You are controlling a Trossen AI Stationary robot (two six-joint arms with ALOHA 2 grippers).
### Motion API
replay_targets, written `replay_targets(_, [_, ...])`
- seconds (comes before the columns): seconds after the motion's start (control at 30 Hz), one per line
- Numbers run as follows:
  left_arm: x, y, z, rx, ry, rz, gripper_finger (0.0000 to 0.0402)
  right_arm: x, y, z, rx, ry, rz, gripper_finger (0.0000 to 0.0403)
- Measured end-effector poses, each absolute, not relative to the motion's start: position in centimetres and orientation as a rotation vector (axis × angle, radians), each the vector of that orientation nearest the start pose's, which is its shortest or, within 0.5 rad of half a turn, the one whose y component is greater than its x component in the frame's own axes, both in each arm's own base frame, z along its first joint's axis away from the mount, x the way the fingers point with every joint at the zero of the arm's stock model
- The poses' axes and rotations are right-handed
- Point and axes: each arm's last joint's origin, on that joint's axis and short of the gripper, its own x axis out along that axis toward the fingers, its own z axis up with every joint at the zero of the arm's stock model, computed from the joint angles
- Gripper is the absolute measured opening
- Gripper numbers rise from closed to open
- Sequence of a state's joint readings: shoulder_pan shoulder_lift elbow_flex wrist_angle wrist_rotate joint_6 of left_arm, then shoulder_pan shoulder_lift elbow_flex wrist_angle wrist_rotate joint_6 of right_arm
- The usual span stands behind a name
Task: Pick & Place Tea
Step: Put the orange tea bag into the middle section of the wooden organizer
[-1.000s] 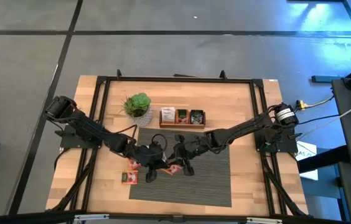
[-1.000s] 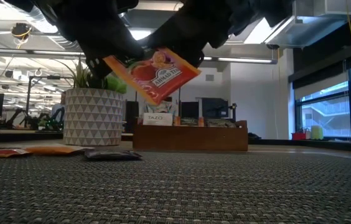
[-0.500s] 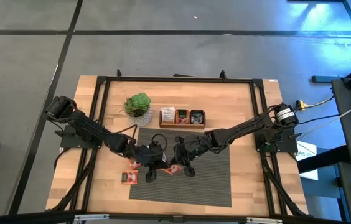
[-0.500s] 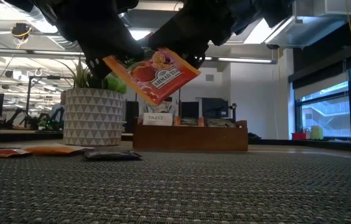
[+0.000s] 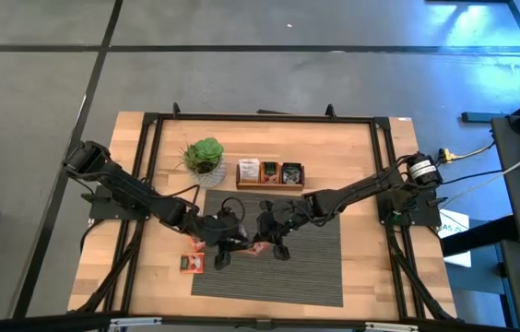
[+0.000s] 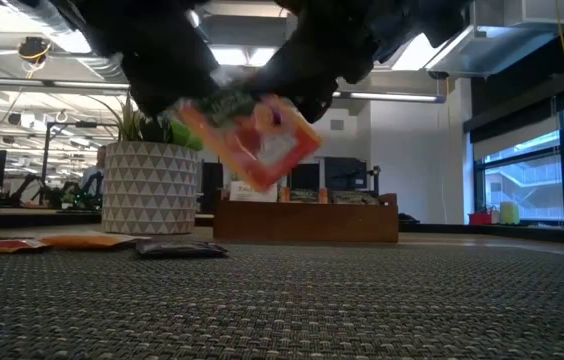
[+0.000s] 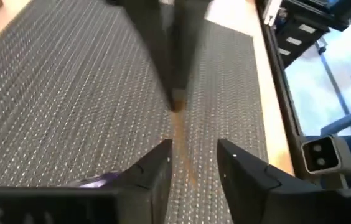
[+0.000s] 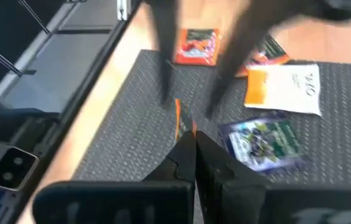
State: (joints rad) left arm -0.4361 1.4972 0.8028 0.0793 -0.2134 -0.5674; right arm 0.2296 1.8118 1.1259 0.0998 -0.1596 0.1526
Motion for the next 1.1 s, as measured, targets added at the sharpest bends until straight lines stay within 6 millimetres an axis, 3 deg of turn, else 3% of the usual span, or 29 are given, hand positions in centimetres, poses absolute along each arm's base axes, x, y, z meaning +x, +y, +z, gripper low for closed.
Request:
replay_targets(0.23, [26.0, -14.2, 20.9, -0.254, 0.534, 0.021, 0.0141, 37.0, 8.8, 20.2, 0.104, 0.577, 0.335, 0.0003])
replay_targets(0.43, [23.9, -15.4, 19.8, -0.237, 0.439, 0.148, 0.0137, 33.3, 7.3, 22.8, 0.096, 0.352, 0.253, 0.0003])
replay_targets(0.6, [23.6, -15.4, 19.6, -0.179, 0.42, 0.189, 0.0137, 31.5, 6.6, 26.0, 0.08, 0.141, 0.174, 0.0003])
replay_targets(0.8, [23.7, -15.5, 19.7, -0.209, 0.408, 0.187, 0.0139, 31.3, 6.0, 32.4, -0.054, -0.084, 0.182, 0.0003])
replay_targets(0.93, [23.7, -15.5, 19.7, -0.223, 0.408, 0.188, 0.0138, 31.6, 5.9, 31.8, -0.108, 0.004, 0.185, 0.0003])
replay_targets(1.1, [23.5, -15.7, 19.7, -0.289, 0.401, 0.192, 0.0135, 31.2, 4.6, 28.6, -0.067, 0.115, 0.126, 0.0002])
